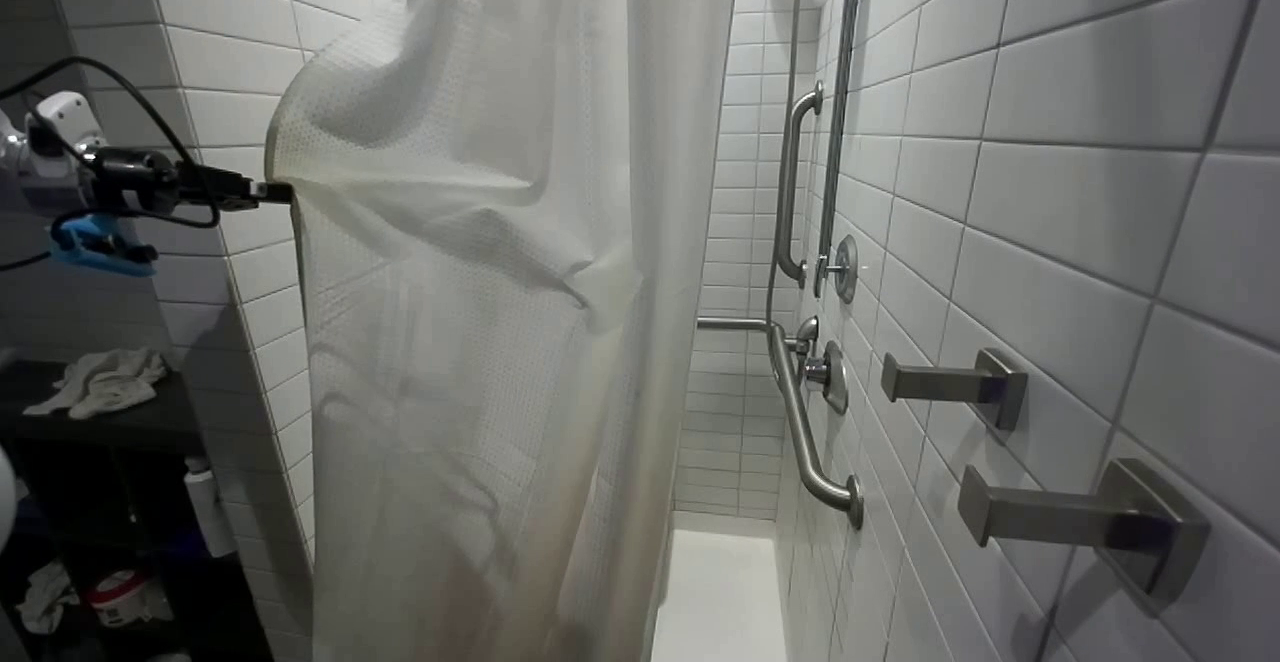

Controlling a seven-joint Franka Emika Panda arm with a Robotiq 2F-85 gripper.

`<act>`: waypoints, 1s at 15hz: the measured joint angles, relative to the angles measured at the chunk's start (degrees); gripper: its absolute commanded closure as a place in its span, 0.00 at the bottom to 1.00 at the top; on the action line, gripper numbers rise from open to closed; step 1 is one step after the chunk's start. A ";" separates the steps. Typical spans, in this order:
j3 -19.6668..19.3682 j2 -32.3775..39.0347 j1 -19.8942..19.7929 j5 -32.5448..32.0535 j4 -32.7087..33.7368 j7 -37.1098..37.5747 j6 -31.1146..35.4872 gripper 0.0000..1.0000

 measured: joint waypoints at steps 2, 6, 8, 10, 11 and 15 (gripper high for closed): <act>0.32 0.00 0.49 -0.88 -0.98 0.92 -0.44 0.99; 1.39 0.06 1.48 -2.63 -2.93 2.24 -1.94 0.99; 1.78 0.16 1.91 -3.33 -3.62 2.59 -2.67 0.99; 2.16 0.32 2.24 -3.82 -4.01 2.78 -3.37 0.99; 2.33 0.41 2.40 -4.13 -4.07 2.80 -3.70 0.99; 2.84 1.77 2.97 -6.44 -3.31 3.60 -5.68 0.99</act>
